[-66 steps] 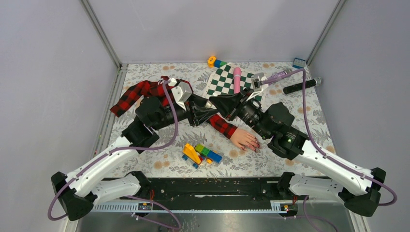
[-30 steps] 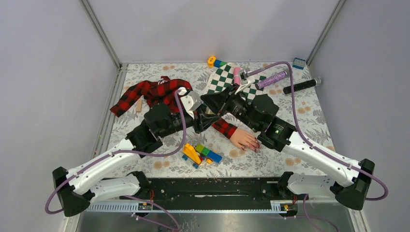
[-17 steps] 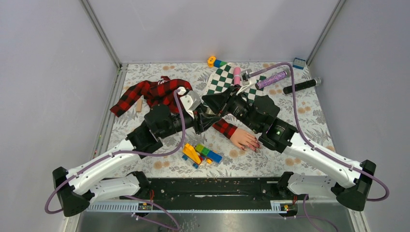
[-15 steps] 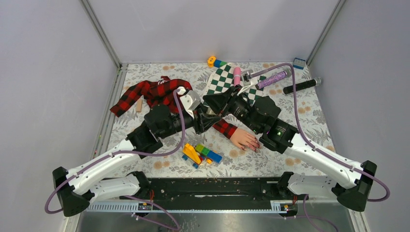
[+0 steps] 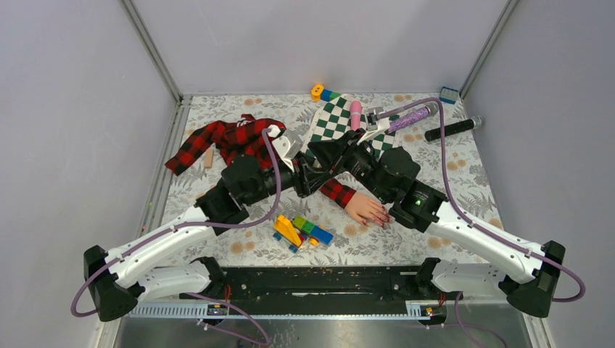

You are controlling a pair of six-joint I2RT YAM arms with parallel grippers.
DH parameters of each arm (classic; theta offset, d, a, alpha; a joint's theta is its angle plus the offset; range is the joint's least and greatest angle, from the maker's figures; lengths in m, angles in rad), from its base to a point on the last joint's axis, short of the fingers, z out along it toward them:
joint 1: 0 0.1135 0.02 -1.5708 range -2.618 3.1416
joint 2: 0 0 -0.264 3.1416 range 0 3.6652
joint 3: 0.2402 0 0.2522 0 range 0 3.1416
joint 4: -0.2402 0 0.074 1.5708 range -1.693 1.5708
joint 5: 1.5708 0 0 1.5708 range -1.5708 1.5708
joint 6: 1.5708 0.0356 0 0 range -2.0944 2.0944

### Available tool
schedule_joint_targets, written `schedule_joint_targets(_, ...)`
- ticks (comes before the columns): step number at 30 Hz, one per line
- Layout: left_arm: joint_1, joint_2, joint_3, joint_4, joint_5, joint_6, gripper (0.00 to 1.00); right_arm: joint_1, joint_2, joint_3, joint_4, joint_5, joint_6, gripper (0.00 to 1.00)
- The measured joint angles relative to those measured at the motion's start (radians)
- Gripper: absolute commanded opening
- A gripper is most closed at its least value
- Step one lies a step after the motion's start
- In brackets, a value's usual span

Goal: Paint the nails
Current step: Unscrew the nail polish bottle.

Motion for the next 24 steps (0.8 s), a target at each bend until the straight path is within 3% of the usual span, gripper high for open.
schedule_joint_targets(4, 0.000, 0.013, 0.003, 0.001, -0.005, -0.021, 0.00, 0.002, -0.001, 0.000, 0.003, 0.009, -0.017, 0.00)
schedule_joint_targets(10, 0.023, 0.013, 0.003, 0.024, 0.041, -0.048, 0.00, 0.002, -0.007, -0.005, 0.025, -0.003, -0.031, 0.00)
schedule_joint_targets(16, 0.119, 0.020, -0.037, 0.156, 0.293, -0.194, 0.00, 0.002, -0.036, -0.040, 0.087, -0.072, -0.036, 0.00)
schedule_joint_targets(24, 0.172, 0.047, -0.043, 0.366, 0.579, -0.417, 0.00, -0.008, -0.098, -0.073, 0.186, -0.293, -0.062, 0.00)
